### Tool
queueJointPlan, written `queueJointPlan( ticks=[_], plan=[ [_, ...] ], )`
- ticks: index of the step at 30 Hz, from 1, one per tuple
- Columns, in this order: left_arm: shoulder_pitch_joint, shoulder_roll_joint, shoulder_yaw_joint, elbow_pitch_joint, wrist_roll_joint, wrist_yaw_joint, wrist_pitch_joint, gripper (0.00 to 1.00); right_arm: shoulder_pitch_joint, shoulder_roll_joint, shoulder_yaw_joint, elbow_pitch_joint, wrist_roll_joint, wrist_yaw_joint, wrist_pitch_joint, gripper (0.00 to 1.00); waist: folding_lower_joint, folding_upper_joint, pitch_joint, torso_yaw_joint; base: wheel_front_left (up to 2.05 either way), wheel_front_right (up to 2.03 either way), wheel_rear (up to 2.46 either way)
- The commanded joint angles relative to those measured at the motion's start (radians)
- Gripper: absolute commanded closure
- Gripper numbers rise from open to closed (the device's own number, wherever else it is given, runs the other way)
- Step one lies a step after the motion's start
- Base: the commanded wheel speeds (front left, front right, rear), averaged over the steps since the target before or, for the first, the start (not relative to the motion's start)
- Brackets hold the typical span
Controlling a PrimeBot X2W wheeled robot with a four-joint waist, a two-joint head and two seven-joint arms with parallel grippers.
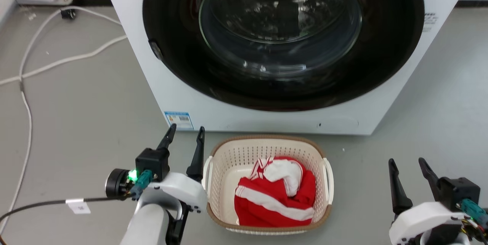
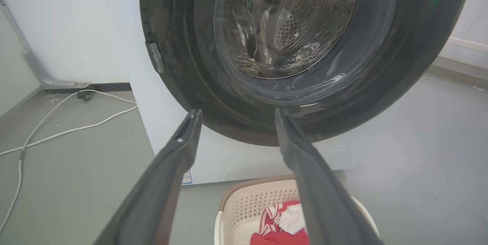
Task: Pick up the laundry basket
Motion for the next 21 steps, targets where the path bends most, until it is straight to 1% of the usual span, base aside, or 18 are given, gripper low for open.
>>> queueJointPlan(
  ticks=[1,3,4,6,10,15,21],
  plan=[
    [-0.066,0.006,0.011,0.071,-0.009,-0.012,-0.003,0.0,-0.06,0.002,-0.001,0.064,-0.015,0.0,-0.008,0.0,0.0,0.0,0.098,-0.013,0.0,0.0,0.0],
    [-0.106,0.007,0.017,0.12,-0.021,-0.02,-0.003,0.0,-0.097,0.002,0.003,0.105,0.005,0.0,-0.015,0.0,0.0,0.0,0.14,-0.018,0.0,0.0,0.0],
    [-0.125,0.01,0.018,0.144,-0.025,-0.024,-0.003,0.0,-0.115,0.002,0.008,0.123,-0.006,0.0,-0.017,0.0,0.0,0.0,0.165,-0.021,0.0,0.0,0.0],
    [-0.163,0.014,0.023,0.189,-0.036,-0.03,-0.003,0.0,-0.156,0.002,0.015,0.165,0.026,0.0,-0.029,0.0,0.0,0.0,0.211,-0.027,0.0,0.0,0.0],
    [-0.246,0.026,0.028,0.295,-0.057,-0.046,-0.003,0.0,-0.242,0.002,0.033,0.25,0.014,0.0,-0.041,0.0,0.0,0.0,0.311,-0.036,0.0,0.0,0.0],
    [-0.35,0.039,0.022,0.425,-0.086,-0.062,-0.002,0.0,-0.357,0.002,0.059,0.385,0.029,0.0,-0.059,0.0,0.0,0.0,0.414,-0.045,0.0,0.0,0.0],
    [-0.461,0.054,-0.006,0.573,-0.122,-0.07,0.012,0.0,-0.489,0.002,0.097,0.565,0.041,0.0,-0.088,0.0,0.0,0.0,0.509,-0.056,0.0,0.0,0.0]
  ],
)
